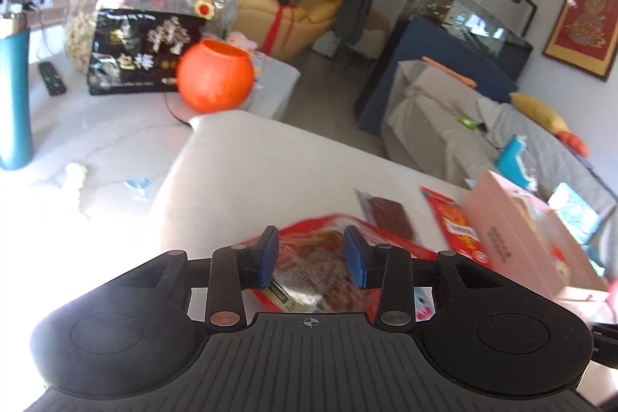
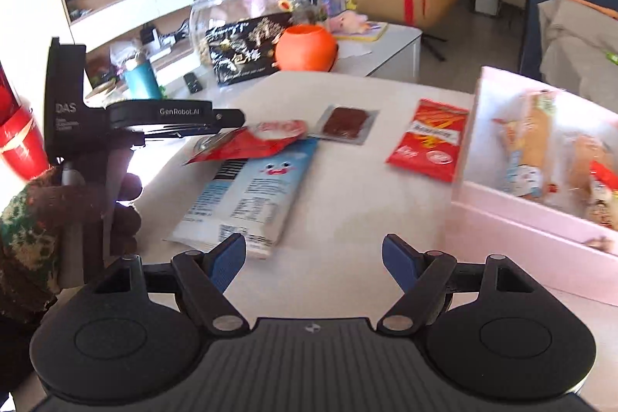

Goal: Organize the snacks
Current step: 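Grasp the red duck snack bag with the left tool while the right tool releases the yellow bag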

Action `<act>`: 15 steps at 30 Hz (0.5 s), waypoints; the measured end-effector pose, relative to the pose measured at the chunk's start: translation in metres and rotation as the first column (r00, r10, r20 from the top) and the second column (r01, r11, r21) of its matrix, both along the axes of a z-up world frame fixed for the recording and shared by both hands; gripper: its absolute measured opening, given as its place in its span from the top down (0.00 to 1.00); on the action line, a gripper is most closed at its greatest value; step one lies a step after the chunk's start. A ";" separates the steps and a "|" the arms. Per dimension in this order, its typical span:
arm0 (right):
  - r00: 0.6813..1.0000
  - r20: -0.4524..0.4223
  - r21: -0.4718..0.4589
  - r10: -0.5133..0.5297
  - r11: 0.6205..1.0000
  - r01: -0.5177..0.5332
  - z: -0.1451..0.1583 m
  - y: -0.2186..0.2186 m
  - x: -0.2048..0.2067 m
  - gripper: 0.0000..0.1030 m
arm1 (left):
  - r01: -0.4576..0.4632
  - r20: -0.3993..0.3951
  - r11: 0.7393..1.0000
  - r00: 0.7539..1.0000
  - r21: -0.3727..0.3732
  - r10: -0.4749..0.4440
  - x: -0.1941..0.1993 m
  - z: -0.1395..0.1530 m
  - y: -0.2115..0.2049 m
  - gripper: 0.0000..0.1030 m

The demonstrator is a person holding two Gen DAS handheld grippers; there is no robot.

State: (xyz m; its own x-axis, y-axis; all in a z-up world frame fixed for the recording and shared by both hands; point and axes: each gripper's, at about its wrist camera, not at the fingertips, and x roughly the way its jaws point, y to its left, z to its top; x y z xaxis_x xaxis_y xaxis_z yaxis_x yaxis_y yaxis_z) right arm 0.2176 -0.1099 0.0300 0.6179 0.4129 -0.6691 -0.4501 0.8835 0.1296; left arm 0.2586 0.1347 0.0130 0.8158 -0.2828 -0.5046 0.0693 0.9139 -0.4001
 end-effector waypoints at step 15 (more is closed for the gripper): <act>0.999 -0.043 -0.020 0.028 0.999 -0.028 -0.024 0.076 0.048 0.13 | -0.166 0.114 0.979 0.977 -0.122 0.180 -0.064 -0.006 0.022 0.61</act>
State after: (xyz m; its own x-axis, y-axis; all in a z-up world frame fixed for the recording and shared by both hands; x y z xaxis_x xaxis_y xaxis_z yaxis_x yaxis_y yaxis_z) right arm 0.2657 -0.0343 0.0058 0.5772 0.4157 -0.7029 -0.4692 0.8733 0.1312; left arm 0.1945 0.1571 0.0068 0.9115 -0.1804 -0.3697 -0.0303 0.8669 -0.4976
